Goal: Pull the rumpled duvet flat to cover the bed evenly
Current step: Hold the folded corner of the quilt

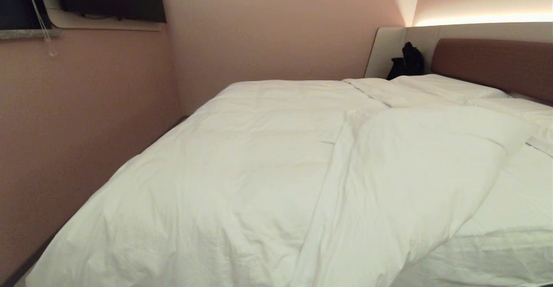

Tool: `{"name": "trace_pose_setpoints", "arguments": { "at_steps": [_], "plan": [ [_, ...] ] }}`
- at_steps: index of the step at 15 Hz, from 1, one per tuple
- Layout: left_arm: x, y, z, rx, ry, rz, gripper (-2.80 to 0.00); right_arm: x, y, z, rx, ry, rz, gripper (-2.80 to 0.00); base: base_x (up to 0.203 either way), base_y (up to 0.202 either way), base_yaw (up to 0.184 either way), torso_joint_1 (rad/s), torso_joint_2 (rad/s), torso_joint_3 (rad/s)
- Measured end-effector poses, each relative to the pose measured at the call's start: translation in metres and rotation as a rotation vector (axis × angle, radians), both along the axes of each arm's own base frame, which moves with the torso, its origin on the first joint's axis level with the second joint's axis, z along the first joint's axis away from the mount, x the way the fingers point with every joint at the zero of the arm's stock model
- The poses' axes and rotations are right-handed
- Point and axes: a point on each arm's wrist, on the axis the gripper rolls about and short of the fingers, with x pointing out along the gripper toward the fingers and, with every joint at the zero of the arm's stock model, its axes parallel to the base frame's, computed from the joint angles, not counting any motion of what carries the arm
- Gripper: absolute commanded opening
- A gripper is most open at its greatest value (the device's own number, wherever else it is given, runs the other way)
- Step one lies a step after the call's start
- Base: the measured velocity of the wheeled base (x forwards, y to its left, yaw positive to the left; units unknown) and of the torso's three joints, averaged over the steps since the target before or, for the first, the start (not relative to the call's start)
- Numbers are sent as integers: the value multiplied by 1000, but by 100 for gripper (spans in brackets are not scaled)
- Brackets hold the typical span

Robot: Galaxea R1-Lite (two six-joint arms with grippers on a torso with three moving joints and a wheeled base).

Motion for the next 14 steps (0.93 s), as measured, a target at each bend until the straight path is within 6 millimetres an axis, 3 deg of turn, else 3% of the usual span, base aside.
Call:
{"name": "trace_pose_setpoints", "arguments": {
  "at_steps": [4,10,14],
  "plan": [
    [0,0,0,0,1,-1,-280,0,0,0,0,0,0,-280,0,0,0,0,0,0],
    [0,0,0,0,0,0,-280,0,0,0,-1,0,-1,-280,-174,0,1,2,3,4],
    [0,0,0,-1,0,0,-280,0,0,0,-1,0,0,-280,-15,0,-1,-1,0,2]
  ]
}}
